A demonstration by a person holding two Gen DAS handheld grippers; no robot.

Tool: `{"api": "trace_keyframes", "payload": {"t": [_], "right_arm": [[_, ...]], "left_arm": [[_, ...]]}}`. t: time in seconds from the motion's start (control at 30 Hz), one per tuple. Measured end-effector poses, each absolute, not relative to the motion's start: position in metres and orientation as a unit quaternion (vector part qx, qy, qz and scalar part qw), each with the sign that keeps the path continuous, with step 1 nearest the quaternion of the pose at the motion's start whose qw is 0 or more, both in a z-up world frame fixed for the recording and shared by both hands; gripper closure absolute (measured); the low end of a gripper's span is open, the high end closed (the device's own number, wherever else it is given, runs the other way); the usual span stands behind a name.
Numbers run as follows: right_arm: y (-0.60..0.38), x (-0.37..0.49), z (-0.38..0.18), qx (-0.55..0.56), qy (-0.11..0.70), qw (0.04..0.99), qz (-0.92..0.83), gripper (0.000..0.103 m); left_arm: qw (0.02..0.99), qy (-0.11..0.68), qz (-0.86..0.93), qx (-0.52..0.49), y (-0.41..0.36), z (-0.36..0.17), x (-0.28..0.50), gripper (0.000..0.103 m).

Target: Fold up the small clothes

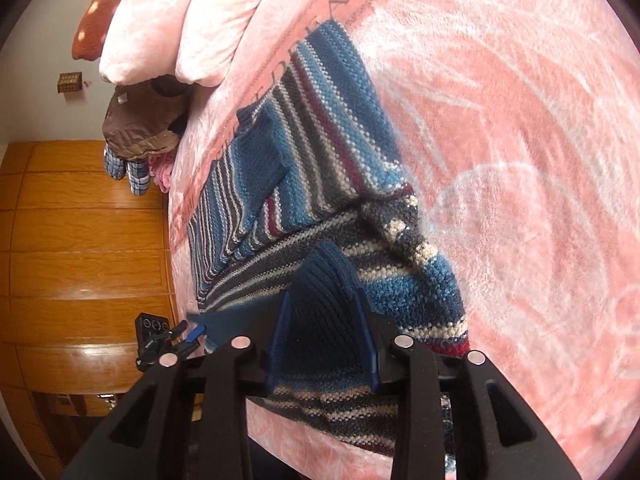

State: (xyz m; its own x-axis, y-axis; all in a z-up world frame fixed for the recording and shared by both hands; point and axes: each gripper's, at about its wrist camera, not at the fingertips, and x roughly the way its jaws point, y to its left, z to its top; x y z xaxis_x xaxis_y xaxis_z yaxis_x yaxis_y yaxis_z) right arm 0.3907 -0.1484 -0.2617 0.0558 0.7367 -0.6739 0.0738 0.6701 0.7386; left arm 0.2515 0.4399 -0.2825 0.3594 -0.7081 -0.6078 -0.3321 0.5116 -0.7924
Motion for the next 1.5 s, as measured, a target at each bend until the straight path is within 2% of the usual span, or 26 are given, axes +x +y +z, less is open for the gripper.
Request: {"api": "trace_keyframes", "payload": {"t": [0.03,0.2,0.37,0.53,0.63,0.7,0.77,0.83,1.0,1.03,1.23,1.5], "right_arm": [[-0.148,0.391,-0.257,0.302,0.638,0.659,0.26,0.07],[-0.133,0.389,-0.241,0.185,0.634,0.696,0.281,0.07],[-0.116,0.387,-0.246,0.127,0.633,0.704,0.297,0.069],[-0.109,0.392,-0.261,0.11,0.639,0.699,0.302,0.063],[-0.103,0.396,-0.27,0.107,0.644,0.691,0.311,0.056],[-0.102,0.398,-0.272,0.107,0.642,0.689,0.317,0.055],[-0.101,0.399,-0.273,0.11,0.641,0.688,0.323,0.055],[-0.099,0.399,-0.274,0.105,0.641,0.686,0.327,0.059],[-0.094,0.393,-0.267,0.09,0.632,0.69,0.341,0.09],[-0.094,0.391,-0.262,0.086,0.626,0.694,0.344,0.092],[-0.101,0.378,-0.221,0.087,0.587,0.725,0.35,0.095],[-0.109,0.396,-0.138,0.085,0.509,0.784,0.346,0.095]], "left_arm": [[0.687,0.546,-0.146,-0.456,0.44,-0.274,0.25,0.042],[0.725,0.548,-0.163,-0.385,0.445,-0.252,0.252,0.042],[0.732,0.577,-0.178,-0.315,0.432,-0.256,0.268,0.042],[0.724,0.613,-0.175,-0.264,0.419,-0.275,0.286,0.041],[0.72,0.621,-0.189,-0.245,0.41,-0.281,0.289,0.042],[0.722,0.623,-0.196,-0.228,0.402,-0.28,0.292,0.051],[0.722,0.63,-0.195,-0.211,0.398,-0.282,0.293,0.092],[0.722,0.63,-0.199,-0.208,0.399,-0.283,0.291,0.094],[0.737,0.601,-0.209,-0.228,0.397,-0.274,0.281,0.096],[0.742,0.594,-0.211,-0.23,0.398,-0.27,0.278,0.096],[0.773,0.545,-0.218,-0.241,0.403,-0.232,0.262,0.096],[0.831,0.464,-0.219,-0.213,0.419,-0.146,0.276,0.096]]}}
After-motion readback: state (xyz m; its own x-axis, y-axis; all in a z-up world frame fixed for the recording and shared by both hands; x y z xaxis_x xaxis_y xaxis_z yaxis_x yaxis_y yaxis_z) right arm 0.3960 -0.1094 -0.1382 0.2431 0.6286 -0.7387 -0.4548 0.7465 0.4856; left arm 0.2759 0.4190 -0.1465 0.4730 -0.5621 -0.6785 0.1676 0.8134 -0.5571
